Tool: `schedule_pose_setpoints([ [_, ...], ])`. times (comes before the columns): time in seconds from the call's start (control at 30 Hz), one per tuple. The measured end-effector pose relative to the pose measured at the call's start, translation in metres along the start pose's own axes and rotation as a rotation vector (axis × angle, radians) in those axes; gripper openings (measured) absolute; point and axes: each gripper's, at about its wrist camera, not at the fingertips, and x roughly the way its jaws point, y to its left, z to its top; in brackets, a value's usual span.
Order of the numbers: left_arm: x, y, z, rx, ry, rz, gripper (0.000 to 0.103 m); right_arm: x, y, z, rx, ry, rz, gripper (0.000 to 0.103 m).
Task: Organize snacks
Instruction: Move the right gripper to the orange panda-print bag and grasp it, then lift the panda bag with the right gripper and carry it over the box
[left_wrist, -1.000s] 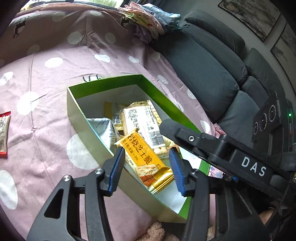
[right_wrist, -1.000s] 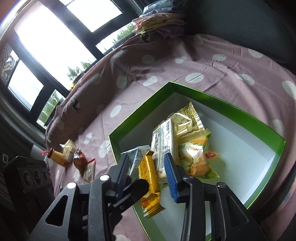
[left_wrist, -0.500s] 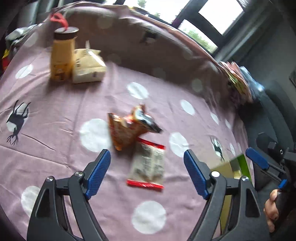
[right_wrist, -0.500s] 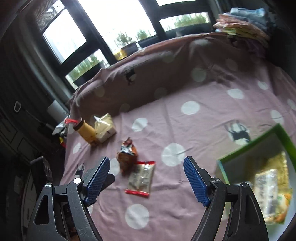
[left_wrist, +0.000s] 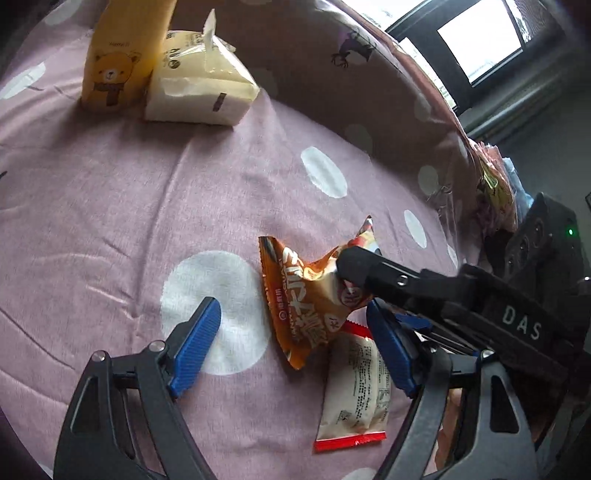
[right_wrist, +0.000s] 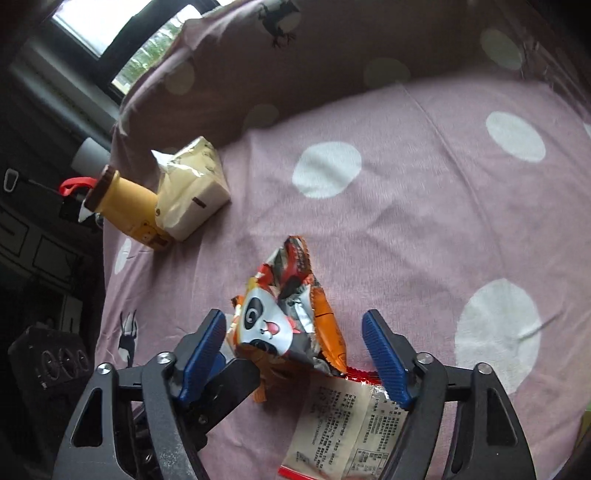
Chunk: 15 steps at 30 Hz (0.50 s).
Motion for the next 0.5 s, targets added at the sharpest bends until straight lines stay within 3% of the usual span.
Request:
schedule_pose_setpoints([
  [0.07, 0.004, -0.005, -0.001, 0.026, -0.015, -0.002, 0.077, 0.005, -0.002, -0.001, 0.001, -0.001, 0.022, 0.07],
  [0.13, 0.012, -0.007, -0.002, 0.046, -0.004, -0.029, 0.059, 0.008, -0.001, -0.003, 0.003, 0.005, 0.07, 0.057],
  [0.2, 0.013, -0.006, -0.002, 0.049, -0.012, -0.012, 0.052, 0.009, 0.0, -0.005, 0.006, -0.003, 0.056, 0.053],
  [0.27, 0.01, -0.006, -0.001, 0.049, -0.015, -0.022, 0.05, 0.007, 0.0, -0.005, 0.007, 0.004, 0.086, 0.043],
  [0.37, -0.006, -0.017, -0.003, 0.058, -0.036, -0.025, 0.049, -0.005, 0.0, -0.004, 0.027, -0.006, 0.098, 0.043],
  [0.5, -0.04, -0.05, -0.013, 0.137, -0.094, -0.054, 0.048, -0.04, 0.004, -0.011, 0.051, -0.034, 0.183, 0.042],
])
